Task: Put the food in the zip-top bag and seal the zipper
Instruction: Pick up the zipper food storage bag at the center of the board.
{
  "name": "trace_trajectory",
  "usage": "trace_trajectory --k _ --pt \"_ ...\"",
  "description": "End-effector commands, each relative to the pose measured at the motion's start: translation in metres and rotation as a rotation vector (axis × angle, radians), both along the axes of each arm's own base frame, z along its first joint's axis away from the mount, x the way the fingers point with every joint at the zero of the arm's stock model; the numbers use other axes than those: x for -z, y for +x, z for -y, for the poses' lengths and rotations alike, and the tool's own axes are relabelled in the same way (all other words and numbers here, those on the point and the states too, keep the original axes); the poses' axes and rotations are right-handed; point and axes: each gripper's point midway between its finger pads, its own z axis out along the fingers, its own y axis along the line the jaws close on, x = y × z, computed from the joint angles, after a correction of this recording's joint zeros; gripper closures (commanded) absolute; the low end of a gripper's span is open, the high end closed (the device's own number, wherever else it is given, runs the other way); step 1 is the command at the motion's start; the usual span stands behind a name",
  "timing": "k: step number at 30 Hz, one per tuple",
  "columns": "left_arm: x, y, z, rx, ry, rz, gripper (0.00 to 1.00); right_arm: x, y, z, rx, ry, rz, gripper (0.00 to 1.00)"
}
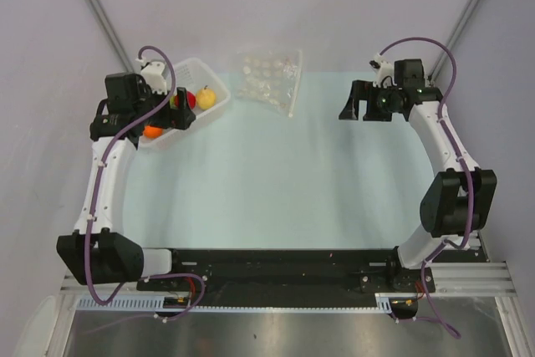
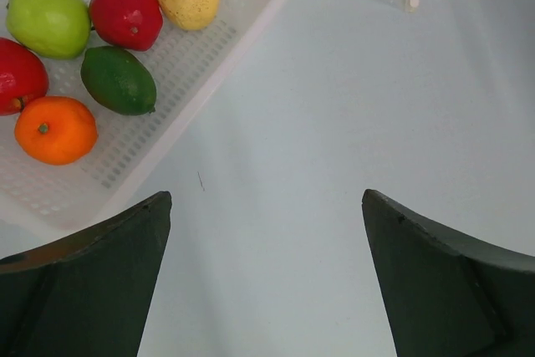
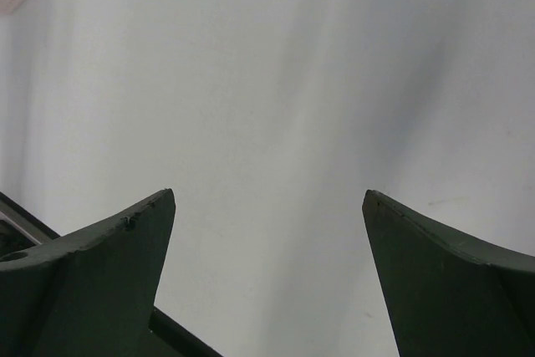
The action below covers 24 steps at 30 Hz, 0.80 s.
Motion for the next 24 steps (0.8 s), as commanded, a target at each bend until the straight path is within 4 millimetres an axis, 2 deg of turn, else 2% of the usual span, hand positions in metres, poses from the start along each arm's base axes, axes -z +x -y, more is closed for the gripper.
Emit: trace_trajectory --k 1,3,4,6,8,9,10,13,18,19,20,22,23,24 --pt "-0.028 0.004 -0.005 -0.077 -0.033 0.098 0.00 -0.020 0.035 -0.026 -0.026 0.073 0.083 0.00" --pt "-0.030 0.004 -0.005 -0.087 -0.047 0.105 0.01 -0.014 0.046 -0.035 -0.046 0.087 0.075 0.00" --pt "-0.037 0.004 -0.005 -0.088 -0.050 0.134 0.00 -0.018 0.051 -0.041 -0.054 0.096 0.086 0.00" --pt "-0.036 0.005 -0.004 -0.108 -0.075 0.137 0.00 -0.013 0.066 -0.047 -0.048 0.114 0.094 0.00" --pt "-0.037 0.007 -0.002 -0.117 -0.101 0.154 0.00 -0.018 0.080 -0.056 -0.042 0.160 0.135 0.00" --pt "-0.038 0.007 0.001 -0.098 -0.115 0.157 0.00 -0.013 0.086 -0.060 -0.045 0.176 0.137 0.00" --pt "-0.041 0.008 0.004 -0.084 -0.121 0.170 0.00 -0.019 0.095 -0.066 -0.047 0.215 0.168 0.00" --pt "-0.042 0.009 0.014 -0.034 -0.155 0.185 0.01 -0.018 0.116 -0.081 -0.069 0.295 0.217 0.01" --pt "-0.035 0.010 0.025 0.014 -0.206 0.187 0.00 -0.018 0.149 -0.102 -0.060 0.468 0.267 0.00" --pt "-0.035 0.010 0.027 0.028 -0.212 0.192 0.00 -0.010 0.162 -0.106 -0.061 0.495 0.292 0.00" --pt "-0.034 0.010 0.028 0.037 -0.212 0.194 0.00 -0.015 0.169 -0.109 -0.056 0.527 0.303 0.00" --pt "-0.035 0.010 0.029 0.047 -0.209 0.203 0.00 -0.013 0.184 -0.114 -0.058 0.549 0.327 0.00" --pt "-0.035 0.011 0.029 0.051 -0.205 0.205 0.00 0.015 0.194 -0.117 -0.046 0.547 0.286 0.00" --pt "-0.034 0.010 0.029 0.054 -0.203 0.206 0.00 0.004 0.204 -0.121 -0.051 0.567 0.310 0.01"
